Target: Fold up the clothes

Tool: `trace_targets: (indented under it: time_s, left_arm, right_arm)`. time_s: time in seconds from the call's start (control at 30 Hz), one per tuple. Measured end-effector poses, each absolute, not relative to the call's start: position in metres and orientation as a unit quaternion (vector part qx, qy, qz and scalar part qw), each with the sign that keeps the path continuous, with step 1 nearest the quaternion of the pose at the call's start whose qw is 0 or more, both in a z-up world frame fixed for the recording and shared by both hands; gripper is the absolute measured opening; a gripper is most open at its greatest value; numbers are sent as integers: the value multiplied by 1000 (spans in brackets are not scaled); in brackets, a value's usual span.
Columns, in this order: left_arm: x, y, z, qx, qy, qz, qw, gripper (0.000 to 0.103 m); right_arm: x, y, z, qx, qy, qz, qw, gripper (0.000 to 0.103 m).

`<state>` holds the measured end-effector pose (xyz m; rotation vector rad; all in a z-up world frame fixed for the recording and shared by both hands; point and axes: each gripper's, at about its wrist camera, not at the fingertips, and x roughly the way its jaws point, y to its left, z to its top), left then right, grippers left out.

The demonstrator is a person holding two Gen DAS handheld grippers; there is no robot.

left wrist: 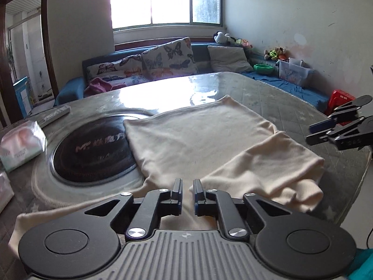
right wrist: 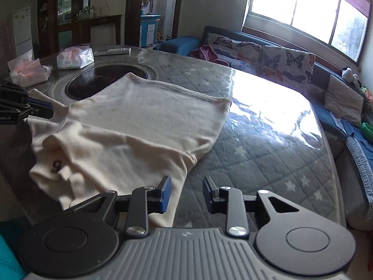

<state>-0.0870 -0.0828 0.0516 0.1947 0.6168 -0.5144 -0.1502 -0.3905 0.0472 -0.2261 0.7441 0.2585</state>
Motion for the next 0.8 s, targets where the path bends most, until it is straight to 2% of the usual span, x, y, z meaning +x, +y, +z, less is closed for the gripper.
trace_targets:
  time_s: [0.1, 0.13, 0.2, 0.3, 0.33, 0.37, 0.4, 0.63, 0.7, 0.8]
  left_arm:
    - [-72, -92, 42, 98, 318, -252, 909, 15]
    - [-69, -94, 38, 98, 326, -256, 905, 27]
    - [-64, -97, 31, 98, 338, -259, 899, 45]
    - [-62, -101, 26, 101, 344, -274, 892, 41]
    - [-62, -102, 24, 102, 346, -285, 888, 20]
    - [-63, -103, 23, 105, 344, -290, 887, 12]
    - [-65, -105, 25, 113, 336, -286, 890, 9]
    - [-82, -104, 55, 177, 233, -242, 925, 9]
    - [-80, -103, 50, 190, 247, -240, 919, 14]
    - [-75, -95, 44, 186, 268, -220, 919, 14]
  right_arm:
    - [-140, -383, 44, -114, 361, 134, 916, 28]
    - [-137, -380, 43, -116, 361, 137, 915, 28]
    - [-132, -377, 41, -117, 361, 140, 915, 28]
    - [-129, -377, 39, -115, 361, 140, 915, 28]
    - [-128, -377, 39, -114, 362, 139, 915, 28]
    - [-127, -377, 38, -114, 362, 139, 915, 28]
    - [-125, -377, 37, -113, 362, 139, 915, 28]
    - [-118, -378, 34, -101, 360, 140, 917, 22]
    - [-114, -378, 29, -99, 367, 139, 914, 22]
    - [-114, -378, 26, -100, 369, 138, 913, 20]
